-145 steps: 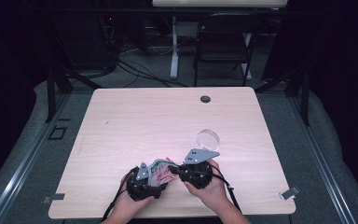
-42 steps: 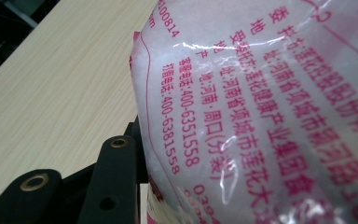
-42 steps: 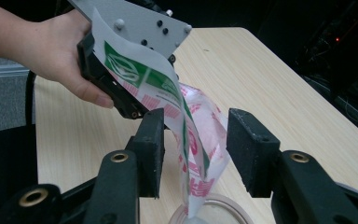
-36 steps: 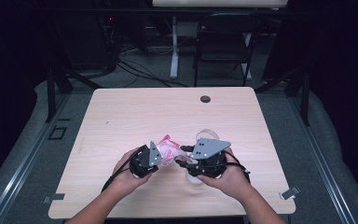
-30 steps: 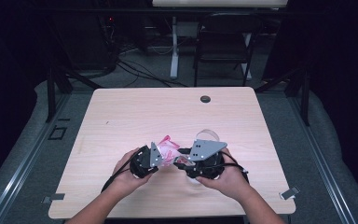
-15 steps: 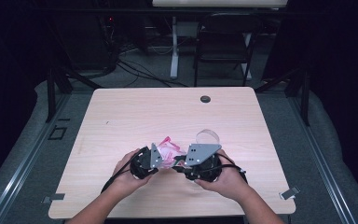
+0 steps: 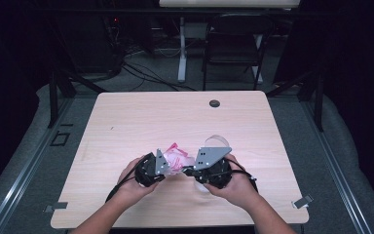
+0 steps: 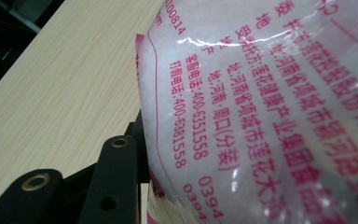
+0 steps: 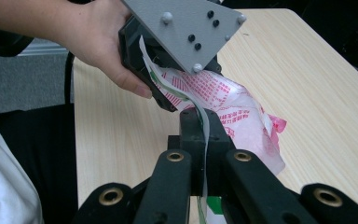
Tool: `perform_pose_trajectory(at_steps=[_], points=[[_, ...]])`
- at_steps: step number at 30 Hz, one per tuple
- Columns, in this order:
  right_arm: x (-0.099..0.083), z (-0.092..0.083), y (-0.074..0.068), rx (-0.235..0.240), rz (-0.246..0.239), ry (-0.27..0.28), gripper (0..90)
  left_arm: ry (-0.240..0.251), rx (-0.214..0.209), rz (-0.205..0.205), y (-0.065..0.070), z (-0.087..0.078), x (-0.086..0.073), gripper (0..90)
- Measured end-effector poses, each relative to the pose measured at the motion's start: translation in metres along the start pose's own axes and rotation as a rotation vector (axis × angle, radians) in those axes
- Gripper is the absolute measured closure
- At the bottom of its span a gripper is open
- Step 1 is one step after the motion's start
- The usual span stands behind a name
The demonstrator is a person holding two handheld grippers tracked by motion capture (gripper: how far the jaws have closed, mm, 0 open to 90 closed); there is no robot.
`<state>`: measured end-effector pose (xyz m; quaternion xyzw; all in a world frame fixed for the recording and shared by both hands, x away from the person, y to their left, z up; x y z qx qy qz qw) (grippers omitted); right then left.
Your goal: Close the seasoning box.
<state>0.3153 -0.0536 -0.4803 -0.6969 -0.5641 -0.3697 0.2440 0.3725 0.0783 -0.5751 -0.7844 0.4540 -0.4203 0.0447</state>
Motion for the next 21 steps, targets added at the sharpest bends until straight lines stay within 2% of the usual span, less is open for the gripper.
perform_pose_trajectory(at_steps=[3,9,13,18,21], points=[[0.000,-0.001,0.002,0.016,0.039,0.007,90.0,0.016,-0.004,-0.008,-0.001,-0.002,0.000,60.6],[0.003,-0.004,0.008,0.041,0.146,0.047,90.0,0.061,0.015,-0.034,-0.004,-0.007,0.002,61.1],[0.003,-0.005,0.015,0.046,0.204,0.060,90.0,0.071,0.018,-0.033,-0.004,-0.008,0.001,61.5],[0.000,-0.006,0.024,0.028,0.257,0.066,90.0,0.092,0.023,-0.032,-0.005,-0.010,0.002,62.1],[0.000,-0.006,0.027,0.025,0.270,0.073,90.0,0.100,0.043,-0.021,-0.005,-0.011,0.004,62.3]])
Point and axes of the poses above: each handheld gripper's, and its own axes: z roughly forward along the jaws, x roughly out of its top, y roughly to its right, the point moved 8 cm from there along z, roughly forward along the jaws, and after that the axes turned 6 degrees about x, right-handed, at the moved point
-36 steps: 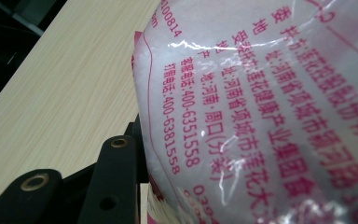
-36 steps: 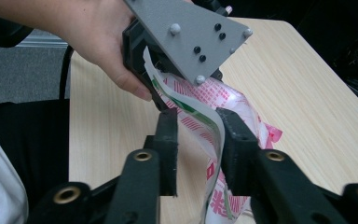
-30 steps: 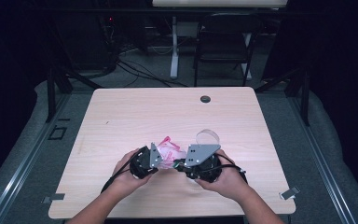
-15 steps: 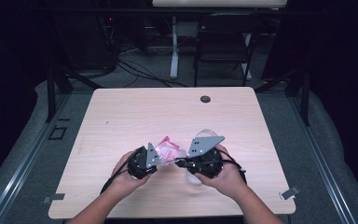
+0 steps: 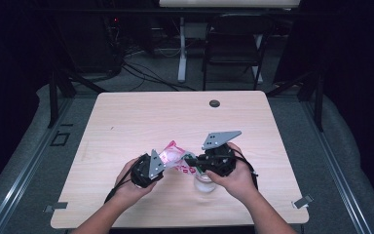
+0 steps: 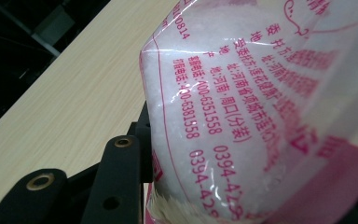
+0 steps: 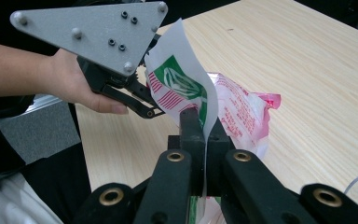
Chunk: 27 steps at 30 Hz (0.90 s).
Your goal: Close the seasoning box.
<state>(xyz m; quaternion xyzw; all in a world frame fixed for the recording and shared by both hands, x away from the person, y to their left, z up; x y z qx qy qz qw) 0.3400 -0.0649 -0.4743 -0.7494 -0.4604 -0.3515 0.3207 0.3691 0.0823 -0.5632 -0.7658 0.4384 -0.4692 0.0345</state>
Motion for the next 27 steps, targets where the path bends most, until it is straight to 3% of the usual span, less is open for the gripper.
perform_pose_trajectory(at_steps=[13,27], points=[[0.003,-0.008,0.008,-0.027,0.029,0.057,90.0,0.012,0.153,0.139,-0.008,-0.002,0.015,62.8],[-0.006,-0.010,0.014,-0.039,0.055,0.100,90.0,0.006,0.203,0.211,-0.007,0.003,0.020,62.9]])
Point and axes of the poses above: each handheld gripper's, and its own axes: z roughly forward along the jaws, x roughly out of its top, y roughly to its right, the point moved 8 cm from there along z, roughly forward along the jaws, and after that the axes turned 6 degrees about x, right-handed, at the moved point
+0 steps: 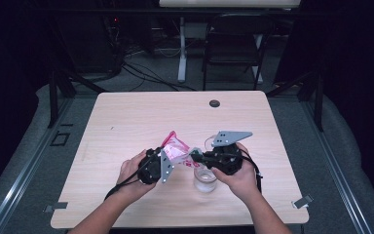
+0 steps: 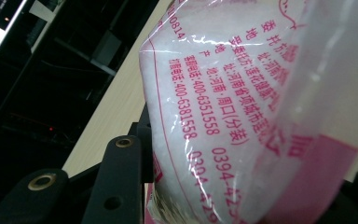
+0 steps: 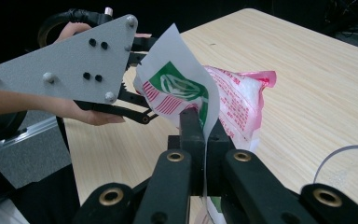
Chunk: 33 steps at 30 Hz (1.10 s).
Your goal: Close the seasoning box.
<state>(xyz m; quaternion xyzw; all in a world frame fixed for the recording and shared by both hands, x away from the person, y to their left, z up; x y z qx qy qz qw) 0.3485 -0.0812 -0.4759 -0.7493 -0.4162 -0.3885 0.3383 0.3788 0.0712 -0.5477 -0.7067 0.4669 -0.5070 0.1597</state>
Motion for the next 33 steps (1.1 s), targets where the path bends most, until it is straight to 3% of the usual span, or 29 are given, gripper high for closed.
perform_pose_trajectory(at_steps=[8,9,10,12,17,27,29,33], points=[[-0.001,-0.004,0.000,-0.009,0.000,0.029,90.0,0.019,0.049,0.041,-0.003,0.000,0.007,62.9],[-0.002,-0.005,0.001,-0.011,-0.001,0.030,90.0,0.012,0.054,0.060,-0.004,-0.001,0.007,62.9],[-0.002,-0.006,0.001,-0.011,0.001,0.032,90.0,0.027,0.063,0.052,-0.004,0.000,0.009,62.9],[-0.003,-0.006,0.001,-0.015,0.003,0.039,90.0,0.016,0.074,0.087,-0.005,-0.001,0.010,63.0],[-0.005,-0.009,0.002,-0.020,0.008,0.051,90.0,0.024,0.106,0.112,-0.006,-0.001,0.013,63.0],[-0.010,-0.014,0.003,-0.026,0.009,0.064,90.0,0.034,0.139,0.154,-0.004,-0.001,0.018,63.0],[-0.012,-0.014,0.003,-0.032,0.009,0.059,90.0,0.028,0.150,0.193,-0.003,-0.001,0.019,63.0],[-0.014,-0.015,0.004,-0.028,0.016,0.064,90.0,0.023,0.153,0.208,-0.002,-0.002,0.020,63.0]])
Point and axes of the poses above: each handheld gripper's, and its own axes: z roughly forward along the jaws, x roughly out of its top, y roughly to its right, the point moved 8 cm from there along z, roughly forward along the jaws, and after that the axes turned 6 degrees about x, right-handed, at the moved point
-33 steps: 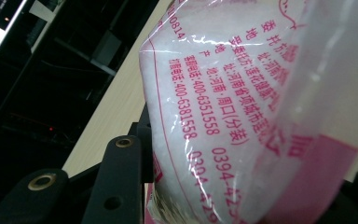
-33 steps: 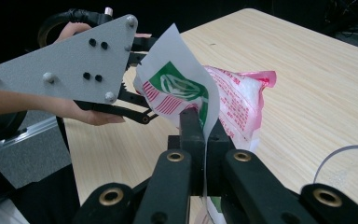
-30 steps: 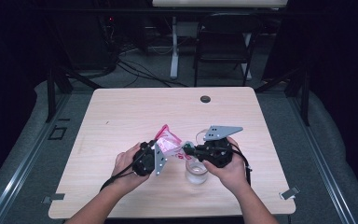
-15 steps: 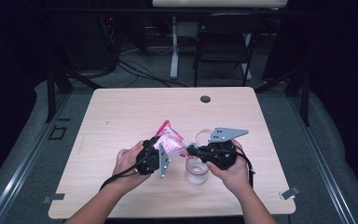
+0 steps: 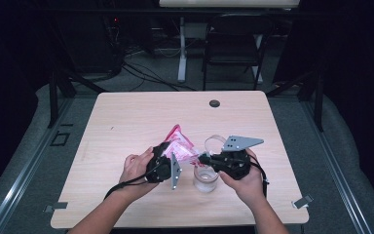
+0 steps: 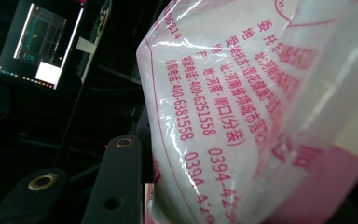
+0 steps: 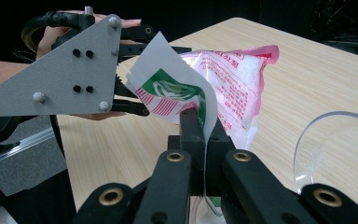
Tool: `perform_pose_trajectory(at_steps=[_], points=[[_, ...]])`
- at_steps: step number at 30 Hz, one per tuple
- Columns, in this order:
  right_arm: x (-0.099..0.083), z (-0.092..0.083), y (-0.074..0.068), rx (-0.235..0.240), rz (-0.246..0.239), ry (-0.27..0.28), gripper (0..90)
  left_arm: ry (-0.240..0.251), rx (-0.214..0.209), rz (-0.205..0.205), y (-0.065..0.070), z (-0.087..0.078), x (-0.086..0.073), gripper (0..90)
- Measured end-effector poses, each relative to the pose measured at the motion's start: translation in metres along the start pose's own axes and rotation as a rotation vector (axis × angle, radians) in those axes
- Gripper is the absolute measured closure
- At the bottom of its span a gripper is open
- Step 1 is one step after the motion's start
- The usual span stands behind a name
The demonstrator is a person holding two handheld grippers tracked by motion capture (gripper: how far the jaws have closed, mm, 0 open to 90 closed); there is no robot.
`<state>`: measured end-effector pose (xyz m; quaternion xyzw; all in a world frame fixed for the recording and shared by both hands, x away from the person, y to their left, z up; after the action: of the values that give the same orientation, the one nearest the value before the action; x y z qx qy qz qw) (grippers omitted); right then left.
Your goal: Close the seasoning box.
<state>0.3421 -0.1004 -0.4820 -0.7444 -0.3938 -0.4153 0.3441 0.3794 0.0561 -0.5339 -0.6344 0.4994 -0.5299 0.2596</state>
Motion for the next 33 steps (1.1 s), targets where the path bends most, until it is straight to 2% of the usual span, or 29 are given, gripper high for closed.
perform_pose_trajectory(at_steps=[18,22,33], points=[[-0.006,-0.005,0.002,-0.002,0.008,0.013,90.0,-0.007,0.004,0.049,0.000,0.000,0.007,63.1],[-0.007,-0.005,0.002,0.002,0.013,0.018,90.0,-0.011,0.012,0.081,-0.001,0.000,0.008,63.1],[-0.009,-0.004,0.004,-0.002,0.020,0.024,90.0,-0.018,0.026,0.111,-0.001,0.001,0.010,63.2]])
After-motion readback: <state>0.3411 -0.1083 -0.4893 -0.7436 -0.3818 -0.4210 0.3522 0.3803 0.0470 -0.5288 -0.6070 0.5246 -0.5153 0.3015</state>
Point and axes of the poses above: each handheld gripper's, and its own axes: z roughly forward along the jaws, x roughly out of its top, y roughly to its right, the point moved 8 cm from there along z, roughly forward along the jaws, and after that the axes turned 6 degrees about x, right-handed, at the moved point
